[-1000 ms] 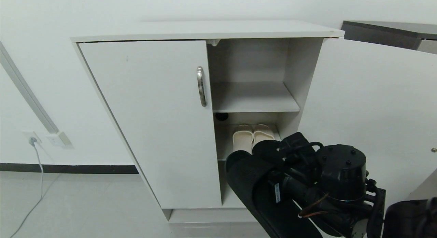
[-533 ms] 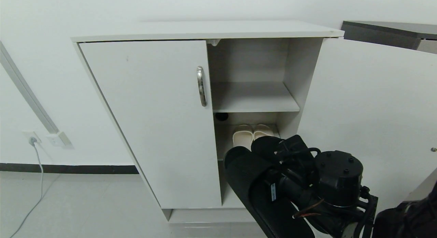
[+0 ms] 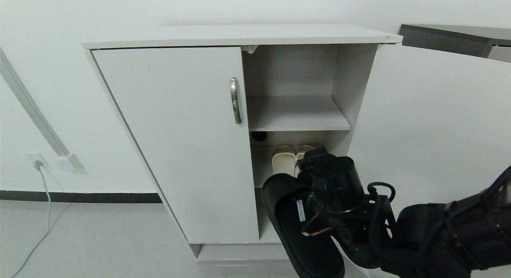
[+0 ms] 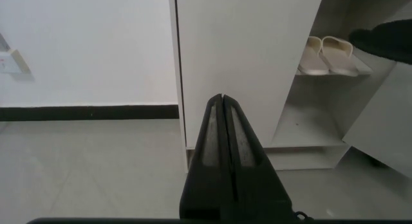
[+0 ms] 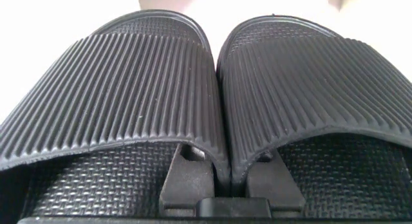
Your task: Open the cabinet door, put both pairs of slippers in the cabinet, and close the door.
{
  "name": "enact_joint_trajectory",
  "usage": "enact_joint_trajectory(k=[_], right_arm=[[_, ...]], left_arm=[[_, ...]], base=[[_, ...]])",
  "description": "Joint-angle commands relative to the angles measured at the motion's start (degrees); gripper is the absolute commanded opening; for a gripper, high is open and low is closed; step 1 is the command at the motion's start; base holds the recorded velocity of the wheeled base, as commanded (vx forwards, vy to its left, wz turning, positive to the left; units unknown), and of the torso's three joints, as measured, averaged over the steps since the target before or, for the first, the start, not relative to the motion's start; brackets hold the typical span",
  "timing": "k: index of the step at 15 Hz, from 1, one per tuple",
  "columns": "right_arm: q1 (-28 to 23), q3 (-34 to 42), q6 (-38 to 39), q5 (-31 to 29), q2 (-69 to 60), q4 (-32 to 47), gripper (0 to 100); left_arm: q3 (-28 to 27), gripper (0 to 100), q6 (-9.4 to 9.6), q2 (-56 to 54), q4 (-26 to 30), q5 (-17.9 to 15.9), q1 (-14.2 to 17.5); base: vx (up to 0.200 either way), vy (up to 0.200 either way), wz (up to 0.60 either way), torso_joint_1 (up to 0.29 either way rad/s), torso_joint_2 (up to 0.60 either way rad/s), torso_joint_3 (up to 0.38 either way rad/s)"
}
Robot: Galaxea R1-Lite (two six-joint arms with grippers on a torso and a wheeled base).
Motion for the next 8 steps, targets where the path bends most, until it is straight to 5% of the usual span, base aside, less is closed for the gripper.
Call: enact_joint_trajectory(k=[1, 8], right_arm=[[1.90, -14.38, 5.77, -8.35, -0.90, 14.12, 0], [3.04, -29.23, 5.60, -14.68, 1.91, 21.07, 0]], left_arm=[[0.00, 0, -0.02, 0.05, 0.00, 0.01, 0.00], [0.00, 0, -0.02, 0.05, 0.00, 0.10, 0.00]], base=[[0.000, 0.000, 0.00, 0.000, 0.00, 0.000], [0.000, 0.000, 0.00, 0.000, 0.00, 0.000]])
